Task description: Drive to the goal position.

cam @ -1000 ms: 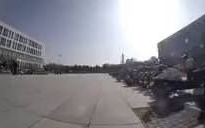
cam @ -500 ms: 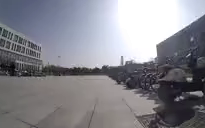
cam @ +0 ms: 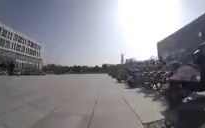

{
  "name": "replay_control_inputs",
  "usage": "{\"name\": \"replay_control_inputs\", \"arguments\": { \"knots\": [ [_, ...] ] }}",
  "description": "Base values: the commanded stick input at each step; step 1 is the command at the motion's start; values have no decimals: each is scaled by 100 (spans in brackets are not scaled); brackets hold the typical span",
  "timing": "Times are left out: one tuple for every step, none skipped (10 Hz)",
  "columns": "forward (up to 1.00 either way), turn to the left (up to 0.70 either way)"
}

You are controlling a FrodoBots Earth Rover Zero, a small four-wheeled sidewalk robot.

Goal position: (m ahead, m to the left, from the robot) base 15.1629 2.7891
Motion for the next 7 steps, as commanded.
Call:
{"name": "replay_control_inputs", "arguments": {
  "knots": [
    [50, 0],
    [50, 0],
    [50, 0],
    [50, 0],
    [50, 0],
    [50, 0],
    [50, 0]
  ]
}}
